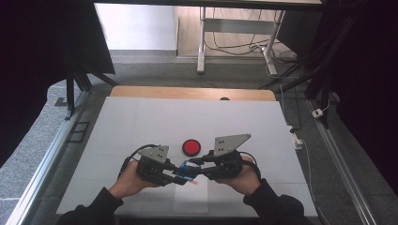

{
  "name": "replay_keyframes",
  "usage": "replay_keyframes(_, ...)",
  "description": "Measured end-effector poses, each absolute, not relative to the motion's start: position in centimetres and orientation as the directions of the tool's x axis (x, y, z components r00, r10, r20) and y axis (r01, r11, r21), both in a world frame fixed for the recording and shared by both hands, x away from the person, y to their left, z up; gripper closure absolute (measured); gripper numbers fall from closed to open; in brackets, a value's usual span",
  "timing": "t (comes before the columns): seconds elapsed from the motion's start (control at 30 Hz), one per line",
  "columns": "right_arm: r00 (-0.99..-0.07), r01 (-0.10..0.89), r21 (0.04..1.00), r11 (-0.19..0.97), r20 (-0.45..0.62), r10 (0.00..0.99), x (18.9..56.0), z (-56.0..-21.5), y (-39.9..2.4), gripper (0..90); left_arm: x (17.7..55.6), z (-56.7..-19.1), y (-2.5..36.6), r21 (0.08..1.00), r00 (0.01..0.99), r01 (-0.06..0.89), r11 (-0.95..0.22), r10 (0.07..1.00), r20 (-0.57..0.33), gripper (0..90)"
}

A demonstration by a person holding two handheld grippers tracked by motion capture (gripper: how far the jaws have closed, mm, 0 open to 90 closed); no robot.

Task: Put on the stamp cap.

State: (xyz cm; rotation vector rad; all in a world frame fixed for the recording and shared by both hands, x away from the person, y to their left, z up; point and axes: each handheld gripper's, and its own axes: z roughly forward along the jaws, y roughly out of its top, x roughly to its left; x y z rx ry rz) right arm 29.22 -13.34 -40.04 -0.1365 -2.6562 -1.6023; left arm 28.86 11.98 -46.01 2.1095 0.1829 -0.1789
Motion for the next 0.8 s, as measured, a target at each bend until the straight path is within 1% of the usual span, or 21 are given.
replay_keyframes(0.4,-0.996,0.083,0.882,0.463,0.083,0.021,29.07,-40.06,-13.16,71.4,29.02,-45.93,12.19,0.852,0.976,0.192,-0.488,0.008,-0.216,68.9)
replay_keyframes(0.6,-0.996,0.091,0.886,0.455,0.092,0.020,29.09,-40.10,-13.14,71.4,28.91,-45.84,12.32,0.867,0.981,0.173,-0.468,0.005,-0.193,69.0)
replay_keyframes(0.8,-0.992,0.119,0.901,0.418,0.124,0.015,29.28,-40.27,-13.28,71.4,28.69,-45.61,12.44,0.878,0.988,0.140,-0.458,0.000,-0.157,69.1)
